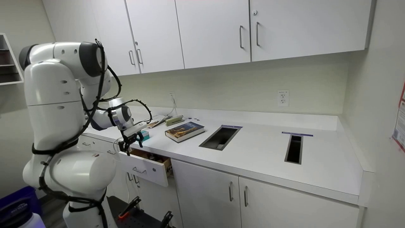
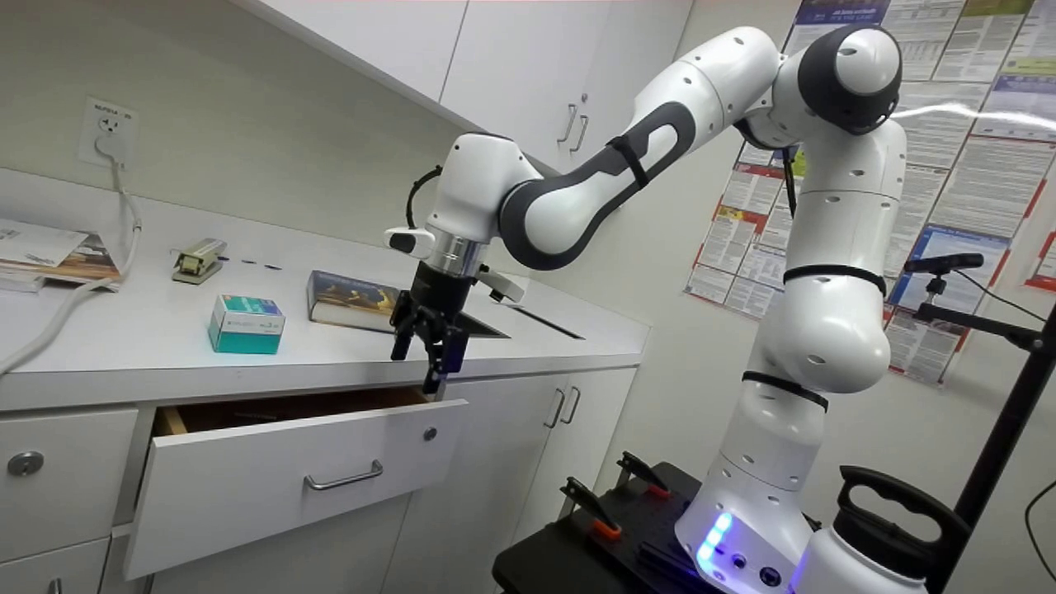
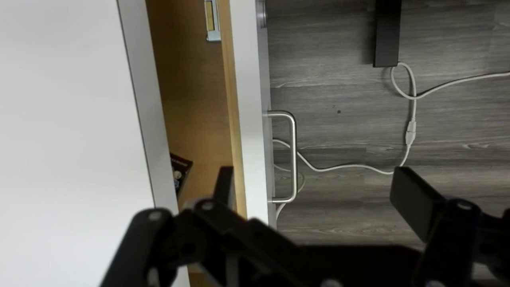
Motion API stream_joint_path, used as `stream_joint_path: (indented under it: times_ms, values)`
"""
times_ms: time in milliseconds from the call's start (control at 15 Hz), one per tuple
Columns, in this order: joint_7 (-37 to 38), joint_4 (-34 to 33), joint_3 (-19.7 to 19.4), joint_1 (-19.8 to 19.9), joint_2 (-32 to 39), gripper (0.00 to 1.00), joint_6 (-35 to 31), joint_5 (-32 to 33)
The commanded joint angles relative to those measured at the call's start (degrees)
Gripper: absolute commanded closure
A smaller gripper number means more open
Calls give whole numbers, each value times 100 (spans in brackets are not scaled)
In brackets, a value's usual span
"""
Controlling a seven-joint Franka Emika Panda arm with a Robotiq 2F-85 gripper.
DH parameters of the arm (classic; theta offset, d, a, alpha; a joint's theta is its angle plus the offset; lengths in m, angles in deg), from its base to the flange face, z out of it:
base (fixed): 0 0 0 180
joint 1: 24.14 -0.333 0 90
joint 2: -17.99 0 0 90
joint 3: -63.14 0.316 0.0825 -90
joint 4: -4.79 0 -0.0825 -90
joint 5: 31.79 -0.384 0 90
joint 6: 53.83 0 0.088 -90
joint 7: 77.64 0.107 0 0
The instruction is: Open the top drawer below the book, take out the pen, and then put it on the countertop
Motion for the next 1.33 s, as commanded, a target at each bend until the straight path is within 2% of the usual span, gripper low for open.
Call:
stream_joint_path:
  times_ms: [0,200,800,867,933,1267]
  values:
    - [473,-118,-12,-41,255,0,-65,776]
    - [710,-216,-26,-58,602,0,-117,1339]
    - [840,-561,-164,-94,1520,0,-880,2252]
    - [818,-610,-155,-80,1609,25,-923,2254]
    - [762,-667,-131,-62,1699,26,-929,2226]
    - [736,-858,-60,-31,1915,66,-938,2089]
